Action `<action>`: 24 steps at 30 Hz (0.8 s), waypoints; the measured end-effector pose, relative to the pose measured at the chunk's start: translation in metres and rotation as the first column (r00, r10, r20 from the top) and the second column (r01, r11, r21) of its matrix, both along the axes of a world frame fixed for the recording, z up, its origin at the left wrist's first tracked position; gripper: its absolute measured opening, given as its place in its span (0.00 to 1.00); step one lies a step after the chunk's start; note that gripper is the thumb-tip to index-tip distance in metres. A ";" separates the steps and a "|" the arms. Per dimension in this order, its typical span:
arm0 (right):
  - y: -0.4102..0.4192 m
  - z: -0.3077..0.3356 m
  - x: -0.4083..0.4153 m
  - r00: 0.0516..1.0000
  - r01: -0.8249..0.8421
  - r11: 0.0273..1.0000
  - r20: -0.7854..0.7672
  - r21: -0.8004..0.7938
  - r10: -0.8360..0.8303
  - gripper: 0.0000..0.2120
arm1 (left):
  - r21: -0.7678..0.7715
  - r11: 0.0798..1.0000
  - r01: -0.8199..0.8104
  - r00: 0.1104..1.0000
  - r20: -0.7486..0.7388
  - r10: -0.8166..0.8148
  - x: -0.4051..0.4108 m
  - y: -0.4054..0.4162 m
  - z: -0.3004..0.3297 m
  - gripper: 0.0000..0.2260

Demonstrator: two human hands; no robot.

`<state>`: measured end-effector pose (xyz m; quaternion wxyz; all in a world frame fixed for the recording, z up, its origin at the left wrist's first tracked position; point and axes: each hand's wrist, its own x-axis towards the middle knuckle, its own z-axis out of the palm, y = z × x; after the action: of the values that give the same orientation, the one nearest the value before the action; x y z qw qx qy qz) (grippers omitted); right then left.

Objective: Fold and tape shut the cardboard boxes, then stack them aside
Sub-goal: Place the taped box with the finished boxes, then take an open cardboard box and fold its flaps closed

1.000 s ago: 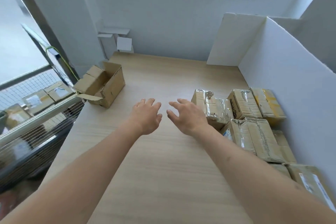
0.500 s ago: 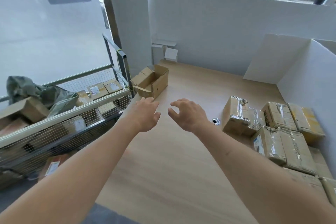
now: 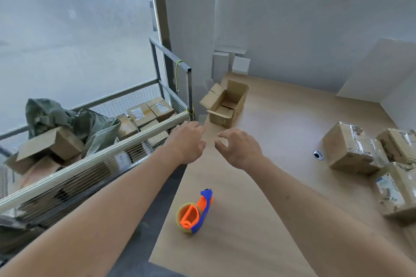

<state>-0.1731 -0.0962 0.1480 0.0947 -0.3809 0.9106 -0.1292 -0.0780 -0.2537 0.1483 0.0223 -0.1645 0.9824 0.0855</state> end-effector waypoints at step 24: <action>-0.130 -0.110 -0.158 0.963 0.259 0.966 0.068 0.021 -0.260 0.19 | 0.137 0.983 0.126 0.984 0.107 -0.141 -0.190 -0.134 -0.112 0.20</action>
<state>-0.3315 -0.2266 0.0376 0.1112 -0.2530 0.9495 -0.1486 -0.2678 -0.3874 0.0359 0.0959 -0.1012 0.9806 0.1379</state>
